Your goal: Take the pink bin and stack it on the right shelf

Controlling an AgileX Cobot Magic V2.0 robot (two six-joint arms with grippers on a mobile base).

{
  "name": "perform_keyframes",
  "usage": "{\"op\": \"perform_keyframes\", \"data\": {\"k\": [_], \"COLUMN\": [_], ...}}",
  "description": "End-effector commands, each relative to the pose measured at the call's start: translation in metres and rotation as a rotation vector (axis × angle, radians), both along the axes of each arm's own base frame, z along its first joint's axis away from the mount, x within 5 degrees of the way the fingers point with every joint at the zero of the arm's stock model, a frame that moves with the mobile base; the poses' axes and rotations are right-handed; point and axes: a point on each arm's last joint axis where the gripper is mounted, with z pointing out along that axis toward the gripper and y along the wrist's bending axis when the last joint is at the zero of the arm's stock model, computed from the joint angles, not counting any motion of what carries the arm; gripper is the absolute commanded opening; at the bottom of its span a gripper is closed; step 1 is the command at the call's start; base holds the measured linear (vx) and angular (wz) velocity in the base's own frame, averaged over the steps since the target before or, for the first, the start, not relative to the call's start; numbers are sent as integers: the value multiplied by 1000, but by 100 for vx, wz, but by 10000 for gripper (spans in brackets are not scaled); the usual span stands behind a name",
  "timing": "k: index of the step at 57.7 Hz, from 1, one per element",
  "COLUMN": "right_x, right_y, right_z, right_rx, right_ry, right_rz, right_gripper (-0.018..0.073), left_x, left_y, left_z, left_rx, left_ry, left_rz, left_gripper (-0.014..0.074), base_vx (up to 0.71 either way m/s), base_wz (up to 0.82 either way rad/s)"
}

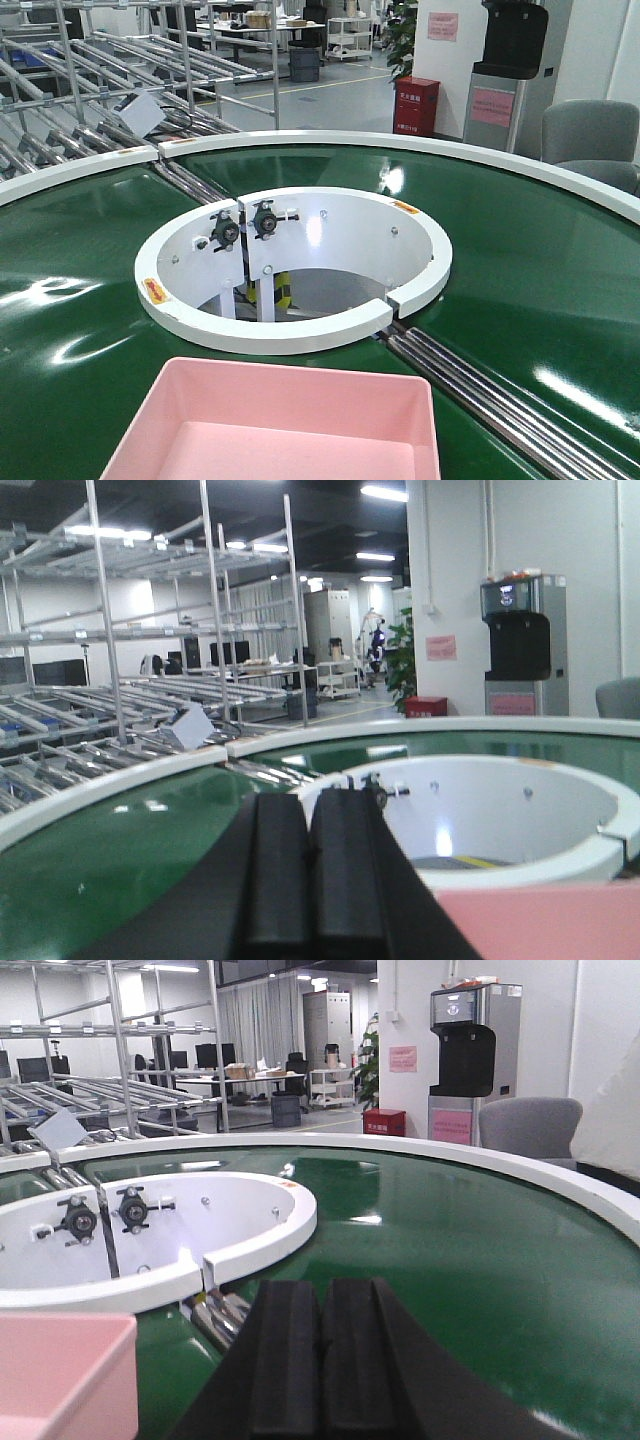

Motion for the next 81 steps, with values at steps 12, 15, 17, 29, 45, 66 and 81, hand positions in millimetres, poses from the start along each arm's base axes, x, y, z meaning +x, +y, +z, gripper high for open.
{"op": "perform_keyframes", "data": {"k": [12,15,17,29,45,66,81], "right_x": [50,63,70,100,106,161,235], "right_y": [-2,-2,-3,-4,-4,2,65], "right_z": [65,58,54,33,27,36,32], "right_rx": [-7,-5,-4,2,3,79,80], "right_ry": [46,101,135,283,317,674,905], "right_rz": [-1,0,0,1,2,52,281], "right_gripper": [-8,-6,-1,108,434,462,460], "left_x": [50,64,72,113,131,182,251], "left_y": [-4,-6,-6,-9,-11,-18,-66], "left_z": [72,65,60,31,16,55,42], "left_rx": [-4,0,4,21,27,-21,98], "left_ry": [67,129,182,398,482,632,888], "left_rz": [-9,-9,-7,-5,-4,-23,-251], "left_gripper": [0,3,4,113,456,481,481], "base_vx": [0,0,0,0,0,0,0], "base_wz": [0,0,0,0,0,0,0]}}
